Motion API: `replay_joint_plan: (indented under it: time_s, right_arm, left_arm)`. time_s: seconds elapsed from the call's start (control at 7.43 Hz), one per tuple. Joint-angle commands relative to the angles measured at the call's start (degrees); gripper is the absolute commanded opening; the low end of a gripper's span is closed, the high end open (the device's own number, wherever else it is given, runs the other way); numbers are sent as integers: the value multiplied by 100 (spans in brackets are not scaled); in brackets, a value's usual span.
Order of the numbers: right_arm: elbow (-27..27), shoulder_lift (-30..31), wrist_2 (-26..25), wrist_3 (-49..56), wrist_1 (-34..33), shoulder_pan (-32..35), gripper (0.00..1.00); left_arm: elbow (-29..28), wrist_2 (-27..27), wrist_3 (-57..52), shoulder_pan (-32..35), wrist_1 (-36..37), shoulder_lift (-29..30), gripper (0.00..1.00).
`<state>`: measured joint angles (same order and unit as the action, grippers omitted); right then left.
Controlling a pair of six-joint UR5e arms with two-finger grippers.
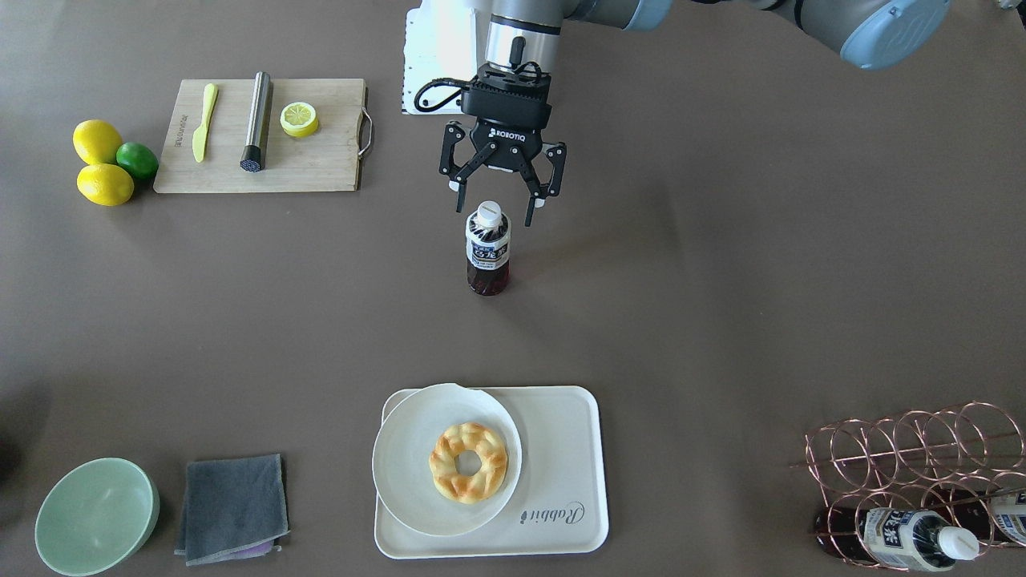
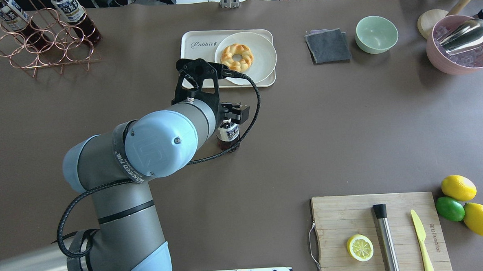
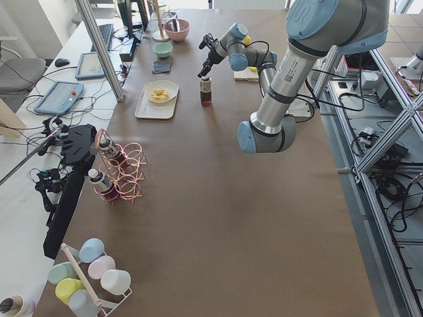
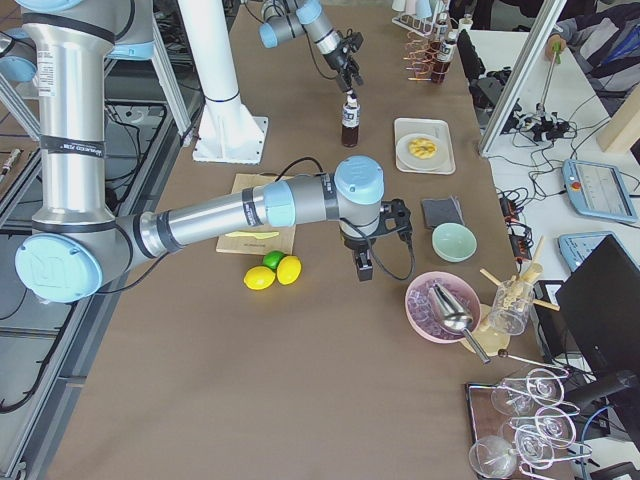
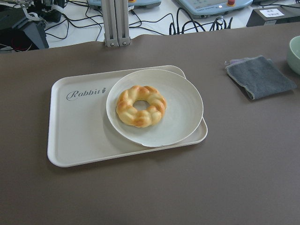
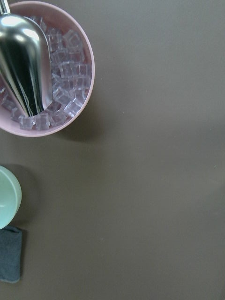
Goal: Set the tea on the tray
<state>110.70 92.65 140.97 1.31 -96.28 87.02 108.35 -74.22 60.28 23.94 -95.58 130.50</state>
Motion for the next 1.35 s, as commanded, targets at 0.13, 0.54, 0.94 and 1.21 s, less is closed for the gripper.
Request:
replay_joint_plan:
  time_s: [0.13, 0.54, 0.94, 1.21]
  right_arm:
    - [654, -1070, 18, -3225, 13, -1368, 100]
    - [778, -2474, -760, -5983, 13, -2895, 100]
    - [551, -3645, -2551, -8020, -22, -4830, 100]
    - [226, -4121, -3056, -8285, -49, -5325, 99]
  left_arm:
    - [748, -336, -507, 329, -4, -760, 98]
    - [1100, -1375, -1498, 1320, -484, -1805, 98]
    - [584, -3435, -2204, 2962, -1698, -2896, 98]
    - [31, -4317, -3202, 3885, -2304, -3371, 98]
